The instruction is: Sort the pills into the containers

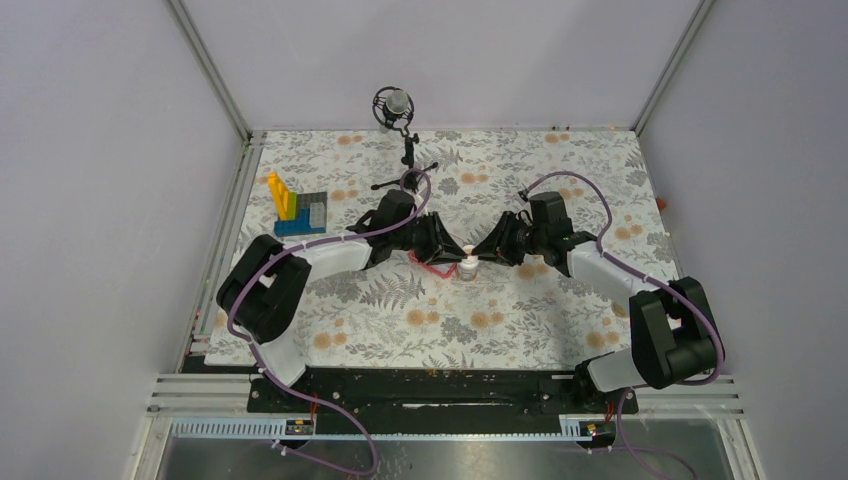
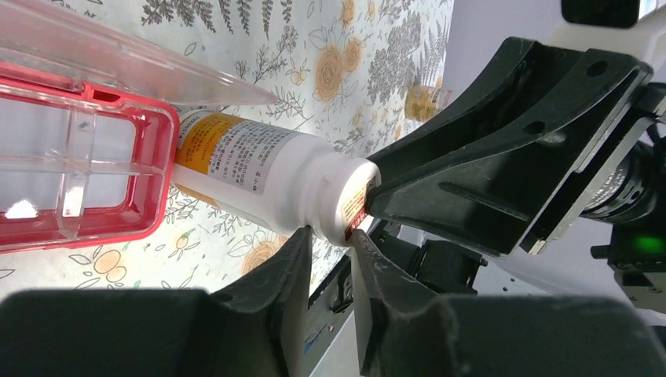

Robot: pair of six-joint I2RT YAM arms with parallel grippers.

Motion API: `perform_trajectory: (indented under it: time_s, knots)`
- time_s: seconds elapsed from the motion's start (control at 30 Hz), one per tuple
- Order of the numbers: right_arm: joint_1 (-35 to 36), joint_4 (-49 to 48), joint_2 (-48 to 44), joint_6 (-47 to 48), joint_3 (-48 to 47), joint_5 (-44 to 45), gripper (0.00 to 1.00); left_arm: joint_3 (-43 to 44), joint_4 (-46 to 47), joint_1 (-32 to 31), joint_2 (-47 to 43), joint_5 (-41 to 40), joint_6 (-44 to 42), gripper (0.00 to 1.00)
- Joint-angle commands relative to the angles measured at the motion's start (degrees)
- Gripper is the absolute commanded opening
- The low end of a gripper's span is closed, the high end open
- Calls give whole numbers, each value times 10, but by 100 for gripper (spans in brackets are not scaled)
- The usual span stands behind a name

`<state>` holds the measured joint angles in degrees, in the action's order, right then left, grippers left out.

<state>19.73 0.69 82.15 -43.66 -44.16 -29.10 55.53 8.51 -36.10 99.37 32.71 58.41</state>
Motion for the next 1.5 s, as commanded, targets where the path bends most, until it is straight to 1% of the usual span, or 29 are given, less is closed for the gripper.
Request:
perform_trajectory:
  time_s: [0.0, 0.13, 0.3, 0.5, 0.57, 0.63, 0.7, 0.83, 0.93, 1.17, 1.33, 1.4, 1.47]
  knots:
    - [4, 3, 7, -7, 25, 1, 22, -16, 42, -3, -2, -53, 21, 21]
    - [4, 9, 9, -9, 21, -4, 17, -19, 47, -3, -4, -56, 36, 17]
    - [4, 29, 16, -5, 6, -2, 12, -11, 30, -3, -4, -56, 36, 12]
    - [4, 53, 23, -1, -10, -4, 11, -1, 7, -3, 3, -63, 27, 7]
    - [4, 56, 27, 1, -12, -2, 14, 0, 6, -2, 9, -64, 21, 9]
    - [4, 59, 30, 2, -13, 2, 21, -1, 3, -3, 13, -72, 14, 12]
    - [4, 61, 31, 4, -11, 7, 25, -2, 1, -3, 15, -82, 4, 17]
    - [4, 64, 38, 5, -11, 9, 28, 2, -4, -2, 19, -94, 0, 25]
    - [4, 66, 40, 5, -12, 12, 30, 4, -6, -2, 21, -103, 2, 27]
    - [4, 68, 48, 6, -17, 14, 30, -3, -8, -3, 13, -141, 22, 27]
    - [4, 68, 54, 5, -17, 11, 30, -2, -12, -15, 12, -162, 28, 27]
    - [4, 66, 55, 4, -15, 7, 30, 6, -28, -20, 17, -164, 29, 25]
    - [4, 57, 58, 3, -10, 1, 30, 7, -29, -23, 20, -162, 33, 22]
